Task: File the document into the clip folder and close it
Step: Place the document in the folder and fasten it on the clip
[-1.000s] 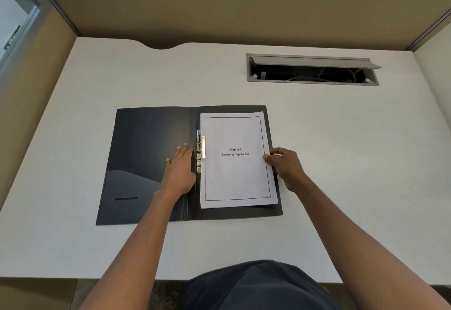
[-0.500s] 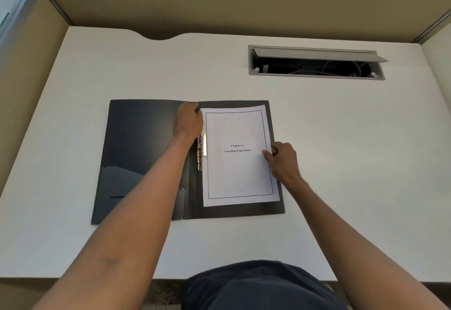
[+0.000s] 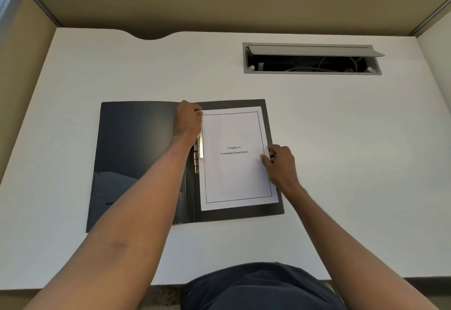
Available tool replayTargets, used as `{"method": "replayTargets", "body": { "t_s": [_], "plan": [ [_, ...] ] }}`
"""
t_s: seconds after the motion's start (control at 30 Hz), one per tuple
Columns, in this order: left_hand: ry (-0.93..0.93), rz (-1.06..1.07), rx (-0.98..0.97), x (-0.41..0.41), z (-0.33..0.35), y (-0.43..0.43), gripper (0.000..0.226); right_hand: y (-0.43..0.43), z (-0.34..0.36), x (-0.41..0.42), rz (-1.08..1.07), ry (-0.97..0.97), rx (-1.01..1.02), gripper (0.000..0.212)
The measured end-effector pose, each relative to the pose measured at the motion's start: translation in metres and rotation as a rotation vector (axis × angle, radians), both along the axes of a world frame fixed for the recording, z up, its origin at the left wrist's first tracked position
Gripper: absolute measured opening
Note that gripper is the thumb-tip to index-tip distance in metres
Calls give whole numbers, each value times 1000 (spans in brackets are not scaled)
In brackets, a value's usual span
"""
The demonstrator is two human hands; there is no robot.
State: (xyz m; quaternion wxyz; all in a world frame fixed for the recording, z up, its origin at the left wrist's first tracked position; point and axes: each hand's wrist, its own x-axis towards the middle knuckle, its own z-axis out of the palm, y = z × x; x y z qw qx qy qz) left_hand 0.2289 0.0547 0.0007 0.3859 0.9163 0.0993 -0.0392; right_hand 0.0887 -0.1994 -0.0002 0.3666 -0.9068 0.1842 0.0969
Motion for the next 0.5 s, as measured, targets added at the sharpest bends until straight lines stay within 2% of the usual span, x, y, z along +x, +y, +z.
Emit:
{"method": "replayTargets", "body": {
  "t_s": [0.37, 0.43, 0.5],
  "plan": [
    [-22, -33, 68, 2, 3, 1, 23, 0, 3, -2, 19, -18, -22, 29],
    [-60, -74, 159, 3, 9, -2, 26, 2, 14, -6, 3, -32, -7, 30],
    [-113, -168, 269, 4, 15, -10, 30, 7, 28, -17, -113, -73, 56, 30]
  ]
}}
